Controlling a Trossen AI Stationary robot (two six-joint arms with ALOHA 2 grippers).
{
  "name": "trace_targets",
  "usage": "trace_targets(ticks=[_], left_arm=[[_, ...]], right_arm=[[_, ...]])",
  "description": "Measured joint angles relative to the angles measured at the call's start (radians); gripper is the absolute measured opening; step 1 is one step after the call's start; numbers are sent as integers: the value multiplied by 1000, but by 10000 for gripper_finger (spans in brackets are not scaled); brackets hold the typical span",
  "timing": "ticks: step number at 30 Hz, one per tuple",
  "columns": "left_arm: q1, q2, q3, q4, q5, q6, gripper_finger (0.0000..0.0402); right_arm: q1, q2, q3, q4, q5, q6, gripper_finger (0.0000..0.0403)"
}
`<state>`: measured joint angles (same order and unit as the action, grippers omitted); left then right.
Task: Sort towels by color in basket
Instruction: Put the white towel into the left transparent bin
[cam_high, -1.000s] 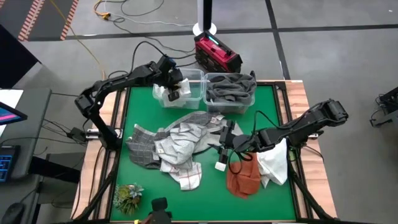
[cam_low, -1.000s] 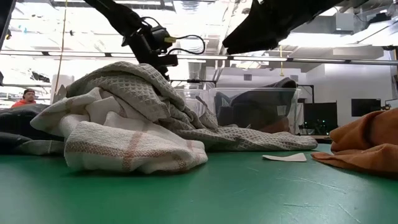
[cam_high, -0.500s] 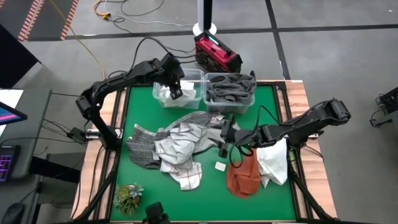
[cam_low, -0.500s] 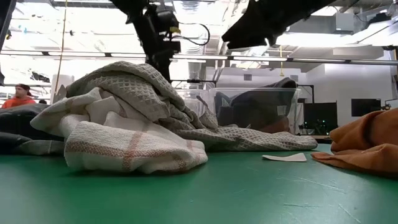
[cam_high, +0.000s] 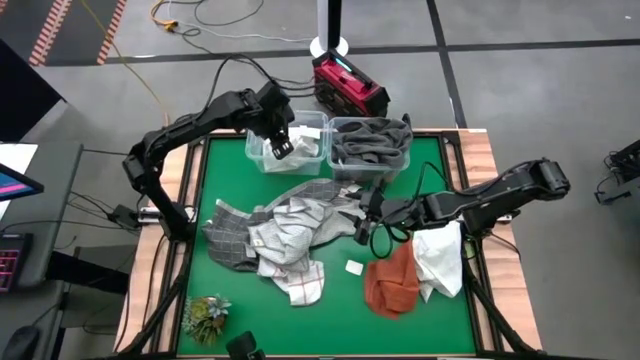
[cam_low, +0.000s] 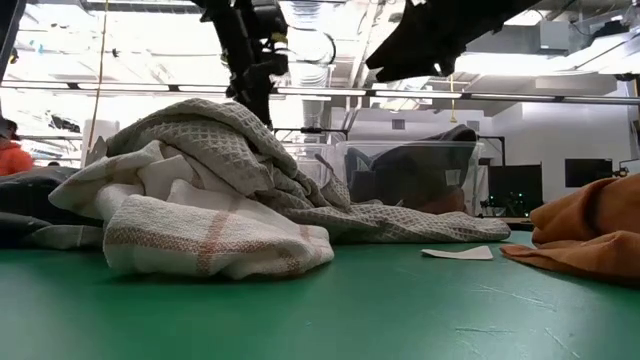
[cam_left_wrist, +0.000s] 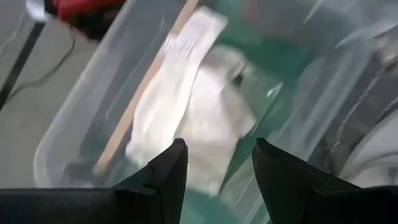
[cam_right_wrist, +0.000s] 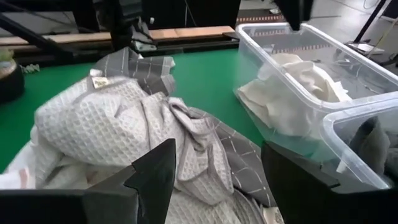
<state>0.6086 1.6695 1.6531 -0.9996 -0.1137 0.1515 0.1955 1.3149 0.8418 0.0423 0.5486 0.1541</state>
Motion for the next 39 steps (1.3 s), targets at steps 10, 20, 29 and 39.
trace_targets(ticks=[10,20,29,39], left_arm=[[29,0,43,-135,-30,-2,189],[-32,-141,38,-94,242,151,195],[-429,-435,-346,324,113,29,190],[-632,-605,-700,591,-21,-129,190]], right_arm=[[-31,-2,1,-61,-82,46,264],[-41,-98,3,-352,-239,84,264],[46,-13,169,-1034,-398,296,254],[170,184,184,-1394,-695,500,245]])
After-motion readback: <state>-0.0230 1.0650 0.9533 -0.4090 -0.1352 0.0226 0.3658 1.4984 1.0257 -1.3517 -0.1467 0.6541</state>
